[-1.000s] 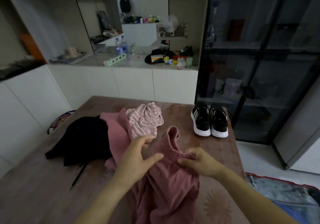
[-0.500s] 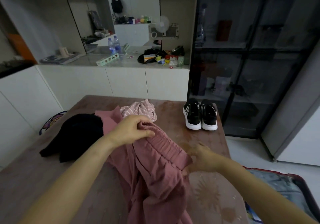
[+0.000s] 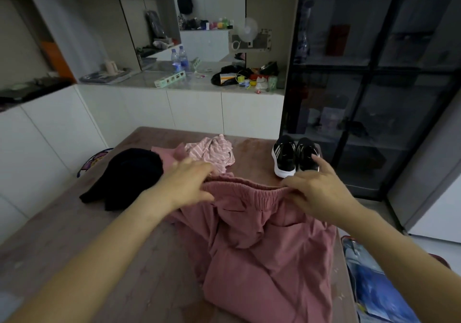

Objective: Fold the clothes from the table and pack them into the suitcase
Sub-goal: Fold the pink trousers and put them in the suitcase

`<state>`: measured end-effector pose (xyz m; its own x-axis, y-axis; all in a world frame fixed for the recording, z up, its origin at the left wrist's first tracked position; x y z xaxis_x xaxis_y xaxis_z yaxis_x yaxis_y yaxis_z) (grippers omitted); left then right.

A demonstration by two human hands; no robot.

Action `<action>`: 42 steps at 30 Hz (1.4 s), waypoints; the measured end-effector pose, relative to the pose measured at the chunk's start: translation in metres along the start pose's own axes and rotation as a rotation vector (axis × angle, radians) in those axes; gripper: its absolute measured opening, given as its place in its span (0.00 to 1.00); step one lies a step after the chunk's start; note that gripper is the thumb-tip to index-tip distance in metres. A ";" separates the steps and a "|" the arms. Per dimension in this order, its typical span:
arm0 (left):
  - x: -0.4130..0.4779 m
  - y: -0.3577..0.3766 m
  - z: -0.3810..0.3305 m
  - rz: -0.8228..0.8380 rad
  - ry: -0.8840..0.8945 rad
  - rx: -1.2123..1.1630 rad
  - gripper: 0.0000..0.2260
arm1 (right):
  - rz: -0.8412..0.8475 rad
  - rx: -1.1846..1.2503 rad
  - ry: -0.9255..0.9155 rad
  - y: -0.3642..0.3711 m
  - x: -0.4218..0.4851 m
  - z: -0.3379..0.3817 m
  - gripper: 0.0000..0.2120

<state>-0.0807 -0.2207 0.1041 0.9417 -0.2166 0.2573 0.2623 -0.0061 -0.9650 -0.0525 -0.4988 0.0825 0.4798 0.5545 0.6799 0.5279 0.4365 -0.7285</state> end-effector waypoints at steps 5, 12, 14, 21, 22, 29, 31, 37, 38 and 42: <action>-0.018 0.032 -0.065 -0.029 0.139 -0.185 0.32 | -0.017 0.030 -0.137 0.009 -0.001 0.036 0.14; -0.026 0.026 -0.064 -0.126 0.020 -0.157 0.10 | 0.213 -0.025 0.095 0.005 -0.018 0.022 0.17; -0.030 0.020 -0.062 -0.207 -0.073 -0.229 0.09 | 0.192 0.073 0.260 -0.002 -0.029 0.016 0.24; -0.028 -0.005 -0.050 -0.429 -0.505 -0.842 0.10 | 0.360 0.556 0.945 0.040 -0.108 0.021 0.52; -0.029 -0.011 -0.050 -0.438 -0.515 -0.914 0.12 | 0.350 0.648 0.980 0.045 -0.115 0.030 0.40; -0.052 -0.042 -0.040 0.083 -0.096 -0.619 0.18 | -0.005 1.132 0.990 0.028 -0.087 0.036 0.20; -0.066 -0.034 -0.031 0.168 -0.083 -0.493 0.22 | 0.112 1.115 0.773 0.025 -0.075 0.040 0.19; -0.137 0.044 0.002 0.415 0.015 -0.146 0.06 | 0.270 0.787 0.584 0.056 -0.057 0.064 0.12; -0.154 0.061 0.009 0.426 0.011 -0.093 0.09 | 0.313 0.715 0.543 0.064 -0.056 0.072 0.09; -0.222 0.128 0.042 0.418 -0.139 -0.192 0.15 | 0.453 0.539 0.325 0.097 -0.049 0.119 0.16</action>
<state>-0.2472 -0.1322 -0.0743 0.9809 -0.1064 -0.1629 -0.1760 -0.1292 -0.9759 -0.1079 -0.3996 -0.0316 0.7932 0.5617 0.2353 -0.1427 0.5470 -0.8248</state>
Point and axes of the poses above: each hand's wrist, its own x-axis towards the middle knuckle, its own y-axis out of the palm, z = x × y, the point moved 3 cm from there along x, towards the middle knuckle, and after that the axes turned 14 degrees about -z, right-handed, at the moved point
